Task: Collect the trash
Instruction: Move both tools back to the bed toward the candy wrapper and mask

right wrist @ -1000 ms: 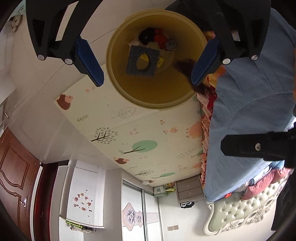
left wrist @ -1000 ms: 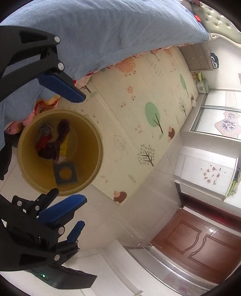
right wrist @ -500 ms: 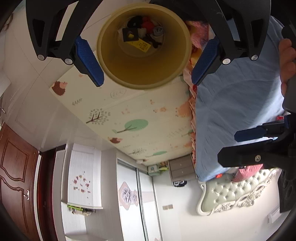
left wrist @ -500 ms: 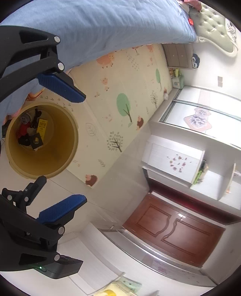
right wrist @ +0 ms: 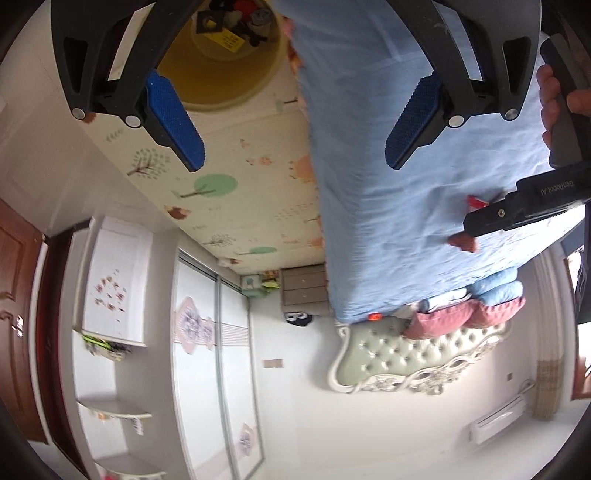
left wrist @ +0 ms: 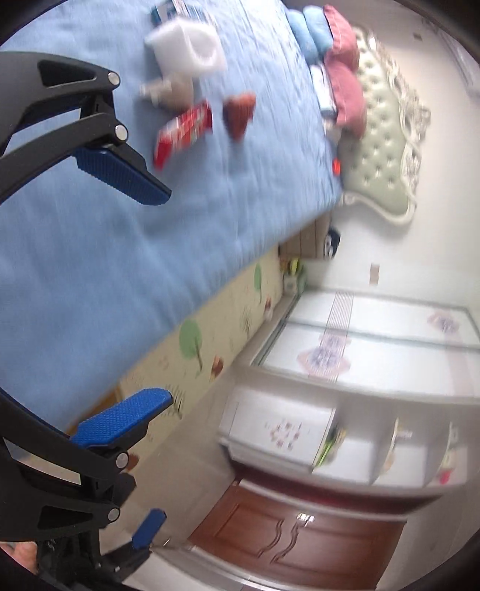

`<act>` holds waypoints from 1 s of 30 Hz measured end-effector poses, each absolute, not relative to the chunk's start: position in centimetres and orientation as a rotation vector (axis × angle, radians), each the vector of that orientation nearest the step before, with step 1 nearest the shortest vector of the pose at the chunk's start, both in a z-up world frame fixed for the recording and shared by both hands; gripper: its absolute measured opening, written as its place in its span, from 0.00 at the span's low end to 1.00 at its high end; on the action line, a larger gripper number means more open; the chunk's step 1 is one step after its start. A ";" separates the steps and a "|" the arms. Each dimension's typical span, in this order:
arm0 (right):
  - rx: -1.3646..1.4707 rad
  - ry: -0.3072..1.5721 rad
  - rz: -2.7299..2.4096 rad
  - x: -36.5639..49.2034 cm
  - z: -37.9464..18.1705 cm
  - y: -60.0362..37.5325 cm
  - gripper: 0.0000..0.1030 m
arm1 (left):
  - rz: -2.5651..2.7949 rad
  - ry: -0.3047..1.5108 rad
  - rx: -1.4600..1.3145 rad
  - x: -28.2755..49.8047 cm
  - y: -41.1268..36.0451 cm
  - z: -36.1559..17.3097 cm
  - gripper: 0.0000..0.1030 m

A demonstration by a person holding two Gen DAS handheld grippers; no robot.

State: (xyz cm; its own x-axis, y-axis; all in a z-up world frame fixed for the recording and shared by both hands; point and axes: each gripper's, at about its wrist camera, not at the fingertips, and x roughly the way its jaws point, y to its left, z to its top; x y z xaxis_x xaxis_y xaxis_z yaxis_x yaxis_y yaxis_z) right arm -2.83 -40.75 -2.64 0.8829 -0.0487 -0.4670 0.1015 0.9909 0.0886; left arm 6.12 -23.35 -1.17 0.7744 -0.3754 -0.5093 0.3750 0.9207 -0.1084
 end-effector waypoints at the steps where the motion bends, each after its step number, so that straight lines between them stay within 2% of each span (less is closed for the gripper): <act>1: 0.104 0.481 -0.063 -2.3 -2.4 -39.7 0.92 | -0.375 0.543 -0.010 6.2 -21.7 -1.0 0.96; 6: 0.067 0.454 0.013 0.1 -1.1 -34.0 0.92 | -0.221 0.531 -0.039 6.8 -14.4 -0.6 0.96; 16: 0.012 0.518 0.150 6.1 -0.8 -23.5 0.92 | -0.046 0.601 -0.118 9.9 -2.6 -2.1 0.96; 23: -0.053 0.600 0.245 9.9 -1.6 -19.5 0.91 | -0.044 0.625 -0.143 11.8 -0.5 -3.1 0.96; 30: -0.105 0.643 0.301 11.9 -2.0 -19.0 0.89 | -0.131 0.663 -0.148 14.5 -2.3 -3.3 0.96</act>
